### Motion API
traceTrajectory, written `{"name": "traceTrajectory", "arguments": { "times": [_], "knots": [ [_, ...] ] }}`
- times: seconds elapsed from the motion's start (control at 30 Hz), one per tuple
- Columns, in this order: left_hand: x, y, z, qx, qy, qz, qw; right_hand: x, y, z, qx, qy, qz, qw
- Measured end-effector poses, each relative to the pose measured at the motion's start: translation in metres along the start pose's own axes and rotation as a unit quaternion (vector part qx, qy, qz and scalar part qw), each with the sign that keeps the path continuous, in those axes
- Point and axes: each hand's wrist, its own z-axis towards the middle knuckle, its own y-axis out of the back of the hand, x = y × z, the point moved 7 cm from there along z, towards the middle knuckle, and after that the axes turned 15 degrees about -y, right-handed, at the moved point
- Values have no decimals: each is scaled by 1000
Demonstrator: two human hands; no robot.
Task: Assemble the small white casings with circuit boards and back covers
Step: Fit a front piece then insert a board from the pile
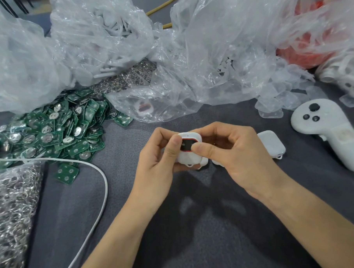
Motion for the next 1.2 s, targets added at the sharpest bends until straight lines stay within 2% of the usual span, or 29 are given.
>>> {"name": "traceTrajectory", "arguments": {
  "times": [0.17, 0.33, 0.43, 0.6, 0.73, 1.03, 1.2],
  "knots": [
    [-1, -8, -3, 24, -13, -27, 999, 2, -1, 0, 1, 7, 64, 998],
    [-5, -9, -6, 6, -49, 37, 998, 3, -4, -6, -65, 49, -77, 994],
    [-5, -9, -8, -6, -53, 49, 997, 2, -4, -7, -82, 56, -86, 991],
    [0, -5, -6, -35, -1, 14, 999, -2, -8, -1, 4, 16, -38, 999],
    [-1, -7, -5, -16, 2, 6, 1000, 0, -1, 0, -19, 25, -24, 999],
    [-3, -6, -5, -10, -10, 34, 999, 0, 3, 3, -4, 5, -25, 1000],
    [5, -8, -8, 11, 27, 19, 999, -2, 4, 3, 2, -10, -43, 999]
  ]
}}
